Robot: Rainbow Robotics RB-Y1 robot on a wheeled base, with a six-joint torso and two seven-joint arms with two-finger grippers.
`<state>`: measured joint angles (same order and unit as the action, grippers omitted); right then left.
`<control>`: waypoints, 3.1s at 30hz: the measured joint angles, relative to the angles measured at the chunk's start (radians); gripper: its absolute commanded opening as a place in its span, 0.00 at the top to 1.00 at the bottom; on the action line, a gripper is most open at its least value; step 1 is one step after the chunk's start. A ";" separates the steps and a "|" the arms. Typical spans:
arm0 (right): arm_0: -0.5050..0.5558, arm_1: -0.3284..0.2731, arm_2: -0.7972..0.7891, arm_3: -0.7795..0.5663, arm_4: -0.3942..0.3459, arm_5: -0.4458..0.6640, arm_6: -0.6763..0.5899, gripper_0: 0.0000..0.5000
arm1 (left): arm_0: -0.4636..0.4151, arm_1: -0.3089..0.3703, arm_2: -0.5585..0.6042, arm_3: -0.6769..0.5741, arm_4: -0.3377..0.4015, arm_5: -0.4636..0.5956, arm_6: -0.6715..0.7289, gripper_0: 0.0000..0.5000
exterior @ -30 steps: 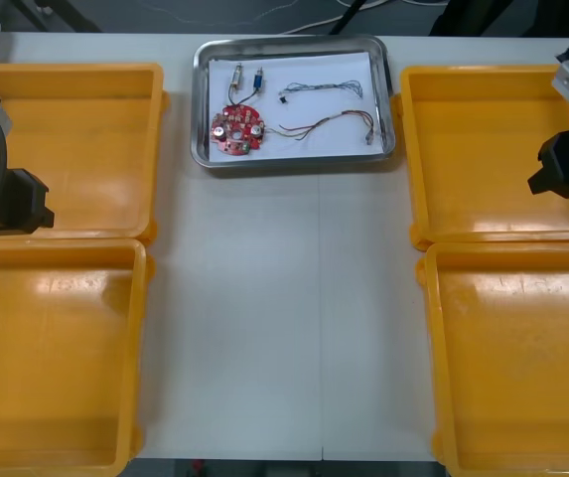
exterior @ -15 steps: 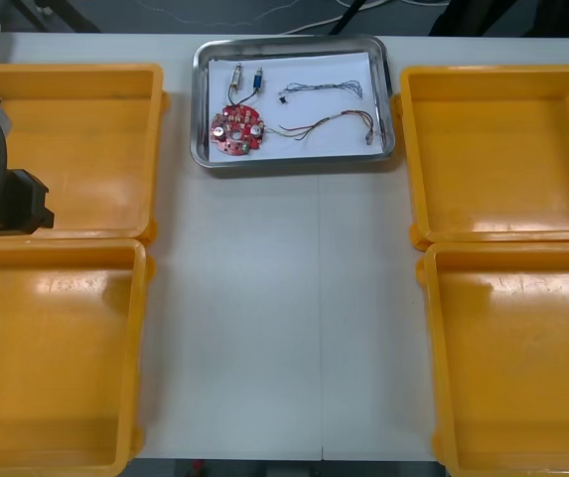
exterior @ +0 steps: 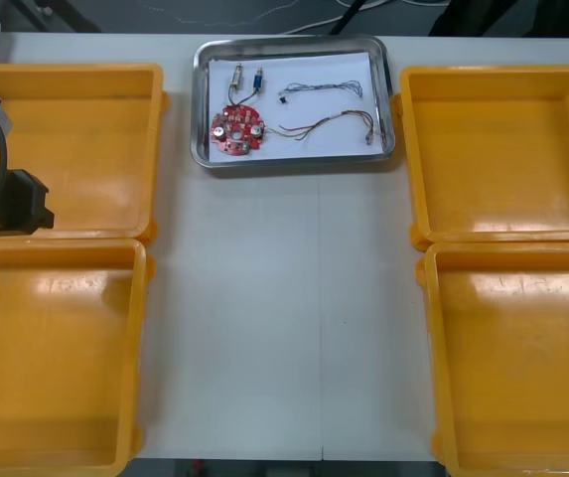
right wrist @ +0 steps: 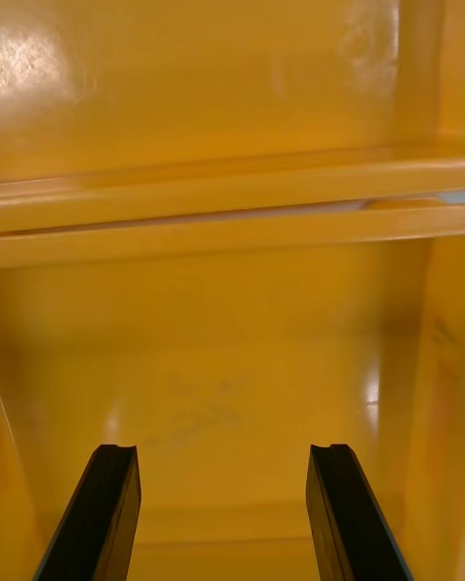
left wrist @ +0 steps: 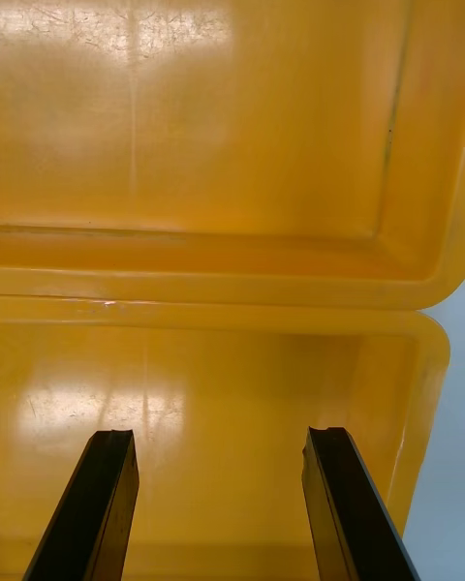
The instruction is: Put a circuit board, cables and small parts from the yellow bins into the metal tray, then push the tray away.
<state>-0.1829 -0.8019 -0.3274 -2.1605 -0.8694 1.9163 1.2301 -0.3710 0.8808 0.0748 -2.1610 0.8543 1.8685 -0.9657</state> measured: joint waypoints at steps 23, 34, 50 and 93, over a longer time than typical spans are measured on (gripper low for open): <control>0.160 0.101 -0.003 -0.108 0.084 0.000 0.000 0.00 | 0.000 0.000 0.000 0.000 0.000 0.000 0.000 0.00; 0.160 0.104 -0.003 -0.137 0.083 -0.039 0.003 0.00 | 0.000 0.000 0.000 0.000 0.000 0.000 0.000 0.00; 0.160 0.104 -0.003 -0.138 0.082 -0.092 0.021 0.00 | 0.000 0.000 0.000 0.000 0.000 0.000 0.000 0.00; 0.160 0.104 -0.003 -0.138 0.082 -0.093 0.021 0.00 | 0.000 0.000 0.000 0.000 0.000 0.000 0.000 0.00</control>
